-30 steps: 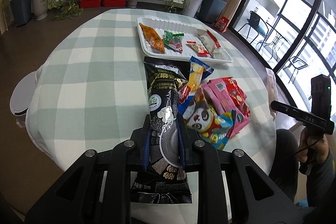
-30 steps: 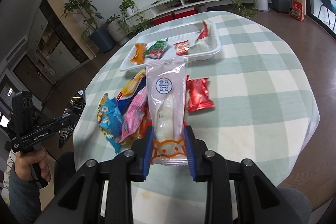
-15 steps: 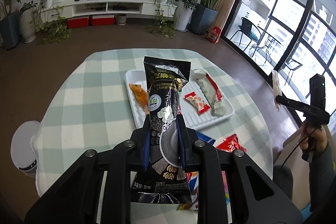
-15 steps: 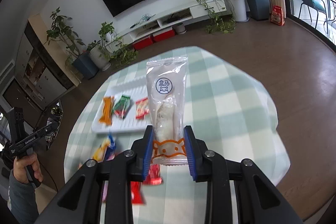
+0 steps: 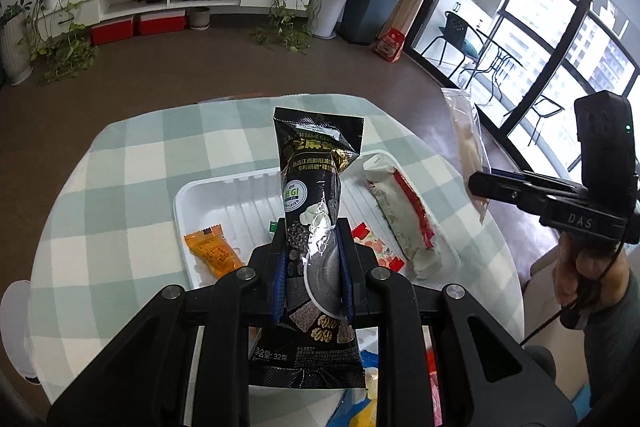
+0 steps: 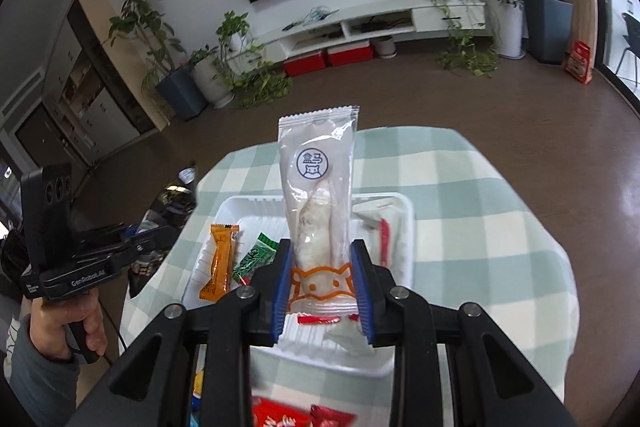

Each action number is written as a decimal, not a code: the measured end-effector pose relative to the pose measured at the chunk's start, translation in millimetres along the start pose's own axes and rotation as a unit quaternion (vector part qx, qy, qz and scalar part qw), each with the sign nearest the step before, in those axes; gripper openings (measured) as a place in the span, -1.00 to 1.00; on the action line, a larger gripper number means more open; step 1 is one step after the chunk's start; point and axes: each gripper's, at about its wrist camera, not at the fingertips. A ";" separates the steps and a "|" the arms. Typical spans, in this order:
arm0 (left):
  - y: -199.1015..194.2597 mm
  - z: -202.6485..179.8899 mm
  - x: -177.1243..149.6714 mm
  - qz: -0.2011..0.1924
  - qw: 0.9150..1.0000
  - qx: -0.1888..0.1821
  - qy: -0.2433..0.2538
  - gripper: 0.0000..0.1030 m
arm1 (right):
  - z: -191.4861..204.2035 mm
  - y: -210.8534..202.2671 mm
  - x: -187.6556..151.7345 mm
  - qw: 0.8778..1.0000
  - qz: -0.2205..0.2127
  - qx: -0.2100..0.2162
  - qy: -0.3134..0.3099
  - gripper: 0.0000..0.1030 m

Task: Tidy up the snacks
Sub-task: 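Carry the black packet to the tray with the left gripper while the right gripper carries the clear packet, then lower both packets into the tray and open both grippers, then withdraw both open grippers from the tray back to the snack pile, then grasp the blue panda-print bag with the left gripper while the right gripper grasps the red Mylikes bag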

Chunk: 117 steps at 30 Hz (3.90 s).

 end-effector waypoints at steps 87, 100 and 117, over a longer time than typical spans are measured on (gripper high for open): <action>-54.7 -65.0 -268.1 -0.008 0.984 0.045 -0.170 0.75 | 23.5 -96.5 -257.1 0.997 -0.001 -0.010 0.081 0.74; -35.9 -64.0 -263.1 0.025 0.992 0.066 -0.103 0.13 | 32.1 -87.0 -263.0 0.998 0.012 -0.022 0.064 0.72; -43.2 -51.0 -265.7 0.057 0.993 0.104 -0.016 -0.18 | 35.2 -53.8 -231.1 0.997 0.045 -0.037 0.049 0.53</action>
Point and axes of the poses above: each gripper's, at about its wrist camera, not at the fingertips, and y roughly the way its jaws point, z to its left, x to its top
